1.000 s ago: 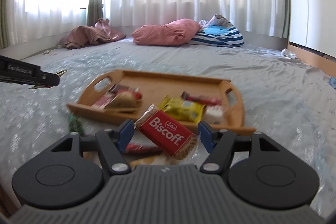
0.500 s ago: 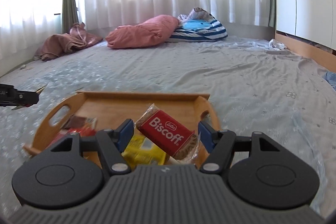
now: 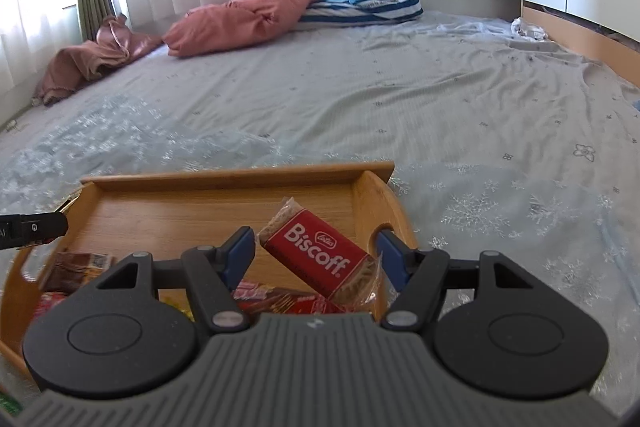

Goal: Organize snacks
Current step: 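Carry the gold packet to the tray with the left tool while the right tool carries the Biscoff packet, then open the left tool to drop the gold packet while the right tool releases the Biscoff packet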

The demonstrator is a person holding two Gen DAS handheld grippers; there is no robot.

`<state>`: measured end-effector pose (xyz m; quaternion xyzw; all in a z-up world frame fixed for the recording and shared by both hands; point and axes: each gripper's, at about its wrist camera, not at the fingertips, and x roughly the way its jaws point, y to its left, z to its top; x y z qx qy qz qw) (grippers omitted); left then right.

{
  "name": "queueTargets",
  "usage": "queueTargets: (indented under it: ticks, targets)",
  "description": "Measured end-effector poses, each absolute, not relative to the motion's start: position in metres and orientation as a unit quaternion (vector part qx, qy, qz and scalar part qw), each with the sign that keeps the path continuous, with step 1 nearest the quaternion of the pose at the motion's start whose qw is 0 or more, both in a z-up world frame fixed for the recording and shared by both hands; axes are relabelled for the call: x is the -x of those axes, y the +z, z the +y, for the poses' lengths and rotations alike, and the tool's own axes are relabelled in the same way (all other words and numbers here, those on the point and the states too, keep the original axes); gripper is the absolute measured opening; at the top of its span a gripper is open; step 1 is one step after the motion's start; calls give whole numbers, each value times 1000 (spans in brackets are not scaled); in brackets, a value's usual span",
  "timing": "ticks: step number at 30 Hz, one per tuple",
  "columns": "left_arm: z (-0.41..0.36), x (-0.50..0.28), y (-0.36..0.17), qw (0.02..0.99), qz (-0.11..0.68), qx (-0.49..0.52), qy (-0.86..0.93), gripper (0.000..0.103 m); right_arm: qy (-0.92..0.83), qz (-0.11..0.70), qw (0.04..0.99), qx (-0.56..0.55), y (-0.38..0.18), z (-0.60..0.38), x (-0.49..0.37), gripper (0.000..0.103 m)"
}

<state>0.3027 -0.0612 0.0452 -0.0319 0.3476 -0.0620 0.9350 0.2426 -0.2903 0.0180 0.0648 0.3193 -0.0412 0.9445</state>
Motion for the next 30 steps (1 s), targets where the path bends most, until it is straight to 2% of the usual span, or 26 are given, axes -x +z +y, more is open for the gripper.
queueTargets:
  ticks: [17,30]
  targets:
    - [-76,-318,15,928,365,-3,-71,31,-47,345,935,-64,-8,-290,-265,70]
    - [-75,-322,8,928,367,-10,-67,31,-43,341,939,-12,-14,-281,-263,70]
